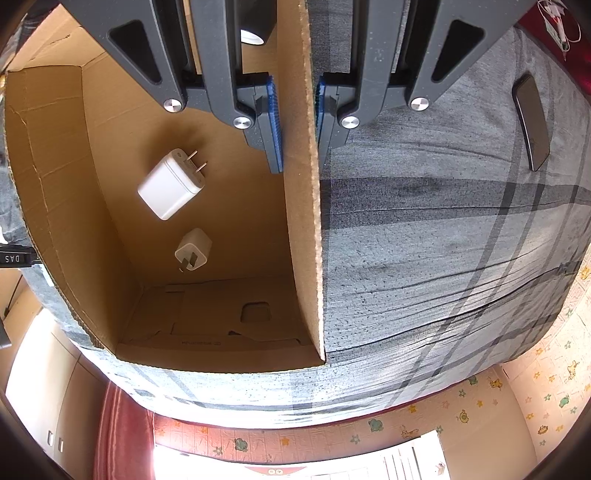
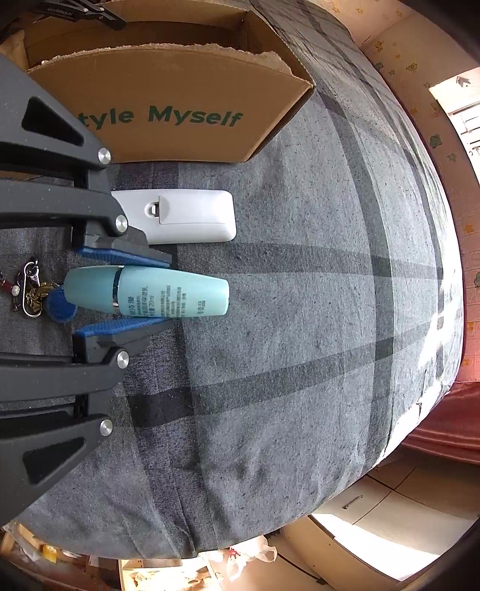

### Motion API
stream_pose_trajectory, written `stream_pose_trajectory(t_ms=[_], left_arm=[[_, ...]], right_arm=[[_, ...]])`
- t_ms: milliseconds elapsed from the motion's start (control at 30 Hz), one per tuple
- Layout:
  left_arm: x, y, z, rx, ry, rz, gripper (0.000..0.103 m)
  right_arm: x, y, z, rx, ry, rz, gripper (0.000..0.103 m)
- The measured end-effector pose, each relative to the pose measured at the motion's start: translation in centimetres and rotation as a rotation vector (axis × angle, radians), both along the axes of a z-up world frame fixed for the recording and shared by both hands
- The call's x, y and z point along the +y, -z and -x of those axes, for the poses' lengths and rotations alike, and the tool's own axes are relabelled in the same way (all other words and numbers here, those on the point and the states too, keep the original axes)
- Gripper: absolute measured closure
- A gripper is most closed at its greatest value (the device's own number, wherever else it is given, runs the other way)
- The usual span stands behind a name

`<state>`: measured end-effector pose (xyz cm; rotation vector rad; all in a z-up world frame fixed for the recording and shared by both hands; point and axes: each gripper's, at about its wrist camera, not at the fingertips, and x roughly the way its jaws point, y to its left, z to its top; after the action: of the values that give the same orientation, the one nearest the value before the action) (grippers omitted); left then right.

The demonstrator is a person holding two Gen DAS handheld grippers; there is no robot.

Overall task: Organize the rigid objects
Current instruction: 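Lift the mint-green tube with the right gripper and carry it into the box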

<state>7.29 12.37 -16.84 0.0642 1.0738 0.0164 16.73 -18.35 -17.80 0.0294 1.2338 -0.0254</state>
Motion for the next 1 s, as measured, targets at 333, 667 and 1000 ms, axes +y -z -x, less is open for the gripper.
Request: stream_pose_trajectory(t_ms=[333, 667, 1000], left_arm=[[0.4, 0.1, -0.2, 0.003, -0.004, 0.020, 0.086], [0.4, 0.1, -0.3, 0.004, -0.001, 0.018, 0.087], [0.4, 0.1, -0.2, 0.004, 0.000, 0.016, 0.087]], right_arm=[[1.9, -3.7, 1.1, -0.055, -0.059, 0.004, 0.076], [6.3, -7.1, 2.9, -0.097, -0.176, -0.021, 0.076], [11.0, -8.6, 4.4, -0.114, -0.297, -0.037, 0.076]])
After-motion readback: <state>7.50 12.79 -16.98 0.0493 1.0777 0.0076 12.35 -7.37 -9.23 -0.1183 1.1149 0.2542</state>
